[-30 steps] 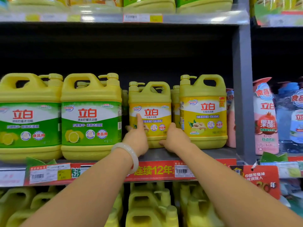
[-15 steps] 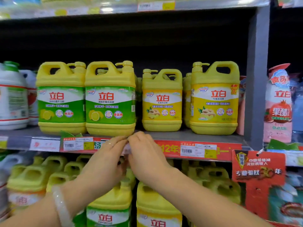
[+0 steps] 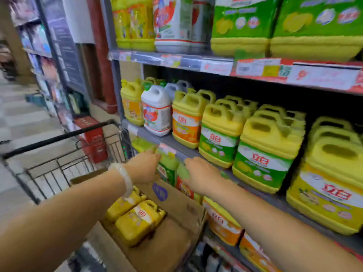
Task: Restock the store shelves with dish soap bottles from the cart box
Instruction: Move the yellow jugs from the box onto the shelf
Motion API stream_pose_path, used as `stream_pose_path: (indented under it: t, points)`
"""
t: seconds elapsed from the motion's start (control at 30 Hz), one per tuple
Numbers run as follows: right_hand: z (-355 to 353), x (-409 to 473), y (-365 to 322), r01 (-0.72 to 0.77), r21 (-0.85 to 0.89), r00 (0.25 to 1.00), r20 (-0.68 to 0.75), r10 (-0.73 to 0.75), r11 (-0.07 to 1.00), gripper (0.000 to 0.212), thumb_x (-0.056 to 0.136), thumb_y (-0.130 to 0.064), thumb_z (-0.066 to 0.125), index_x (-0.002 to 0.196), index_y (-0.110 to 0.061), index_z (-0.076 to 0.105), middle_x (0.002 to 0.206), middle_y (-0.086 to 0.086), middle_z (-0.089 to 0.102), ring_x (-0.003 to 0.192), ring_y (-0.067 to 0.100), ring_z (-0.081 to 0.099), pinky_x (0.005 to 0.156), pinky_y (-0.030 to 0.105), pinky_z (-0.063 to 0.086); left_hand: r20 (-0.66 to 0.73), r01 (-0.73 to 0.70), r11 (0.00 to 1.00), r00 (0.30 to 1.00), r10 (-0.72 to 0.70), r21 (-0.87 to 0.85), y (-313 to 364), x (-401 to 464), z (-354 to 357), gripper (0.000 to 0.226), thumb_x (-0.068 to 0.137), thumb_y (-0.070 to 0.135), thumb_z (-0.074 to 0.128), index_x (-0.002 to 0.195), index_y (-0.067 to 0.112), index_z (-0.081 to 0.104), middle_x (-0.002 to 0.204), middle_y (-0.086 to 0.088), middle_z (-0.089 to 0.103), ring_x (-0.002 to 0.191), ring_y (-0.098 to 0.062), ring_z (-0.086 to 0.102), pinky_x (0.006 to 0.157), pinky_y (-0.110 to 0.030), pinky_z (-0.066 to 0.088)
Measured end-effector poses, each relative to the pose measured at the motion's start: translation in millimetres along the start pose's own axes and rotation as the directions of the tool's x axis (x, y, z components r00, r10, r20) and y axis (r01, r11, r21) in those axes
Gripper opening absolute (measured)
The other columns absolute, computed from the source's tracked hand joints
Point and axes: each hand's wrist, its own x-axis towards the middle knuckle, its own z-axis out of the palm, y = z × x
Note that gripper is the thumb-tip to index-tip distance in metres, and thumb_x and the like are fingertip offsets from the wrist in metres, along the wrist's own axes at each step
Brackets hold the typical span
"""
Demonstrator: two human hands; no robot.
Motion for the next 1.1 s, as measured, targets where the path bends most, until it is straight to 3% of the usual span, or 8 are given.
stream_pose_path:
  t: [0.2,0.43,0.57,0.7,0.8,0.9,1.0,1.1]
  points:
    - [91,79,-45,-0.023,0.101,0.984,0.179,0.004,0.995,0.042,0.086,-0.03,0.063,0.118,-0.006,0.049,0.125,0.017,0.053,0.116,0.033,0.052,0.088,0.036,0.045,0.231,0.128,0.991,0.964,-0.131,0.027,-126,10,80,0.055,0.08,0.039,0.064,0.127,0.014,0.05,0.126,-0.011,0.054,0.114,-0.028,0.054,0.092,-0.034,0.046]
    - [223,181,-87,-0.356,0.276,0.866,0.456,0.204,0.893,0.052,0.088,-0.031,0.061,0.131,-0.005,0.044,0.135,0.012,0.051,0.123,0.028,0.05,0.094,0.029,0.041,0.478,0.217,0.966,0.87,-0.124,-0.144,-222,67,182,0.051,0.092,0.03,0.056,0.135,0.007,0.042,0.142,-0.009,0.046,0.128,-0.024,0.046,0.094,-0.027,0.037]
    - [322,185,-99,-0.649,0.48,0.711,0.66,0.244,0.591,0.071,0.079,-0.032,0.074,0.136,-0.008,0.039,0.133,0.019,0.051,0.126,0.035,0.049,0.104,0.035,0.039,0.613,0.302,0.932,0.781,-0.119,-0.203,-238,81,252,0.054,0.09,0.037,0.058,0.133,0.008,0.042,0.141,-0.009,0.046,0.129,-0.024,0.044,0.099,-0.029,0.036]
    - [416,177,-98,-0.813,0.545,0.579,0.728,0.367,0.202,0.091,0.065,-0.021,0.086,0.135,-0.001,0.032,0.13,0.006,0.047,0.115,0.015,0.048,0.075,0.005,0.044,0.727,0.257,0.928,0.686,0.02,-0.268,-232,102,306,0.059,0.082,0.038,0.067,0.131,0.01,0.048,0.135,-0.009,0.052,0.126,-0.026,0.049,0.1,-0.032,0.041]
    - [453,181,-92,-0.823,0.565,0.534,0.736,0.415,0.057,0.115,0.048,-0.036,0.093,0.136,0.009,0.034,0.132,0.017,0.05,0.101,0.011,0.054,0.066,0.008,0.046,0.741,0.251,0.921,0.669,0.059,-0.299,-224,120,346,0.064,0.076,0.037,0.071,0.13,0.012,0.047,0.134,-0.008,0.051,0.124,-0.025,0.049,0.101,-0.032,0.042]
    - [475,193,-94,-0.846,0.528,0.457,0.791,0.406,-0.078,0.085,0.067,-0.034,0.083,0.131,0.005,0.044,0.117,0.01,0.059,0.088,0.005,0.062,0.07,0.018,0.051,0.737,0.295,0.906,0.676,0.027,-0.304,-218,134,376,0.054,0.084,0.036,0.063,0.126,0.006,0.048,0.129,-0.009,0.052,0.124,-0.025,0.048,0.102,-0.031,0.04]
    - [480,203,-100,-0.899,0.43,0.348,0.82,0.454,-0.087,0.076,0.069,-0.049,0.075,0.128,-0.008,0.047,0.122,0.01,0.061,0.107,0.022,0.061,0.087,0.032,0.05,0.734,0.351,0.893,0.678,-0.037,-0.28,-213,143,397,0.056,0.09,0.042,0.053,0.129,0.004,0.04,0.132,-0.01,0.049,0.126,-0.025,0.042,0.103,-0.032,0.037]
    - [492,206,-105,-0.877,0.429,0.302,0.843,0.445,-0.217,0.073,0.075,-0.03,0.078,0.134,-0.009,0.041,0.132,0.009,0.055,0.117,0.025,0.056,0.094,0.032,0.047,0.745,0.395,0.894,0.657,-0.114,-0.211,-207,146,413,0.079,0.085,0.048,0.056,0.141,0.002,0.024,0.141,-0.012,0.039,0.131,-0.028,0.036,0.109,-0.034,0.031]
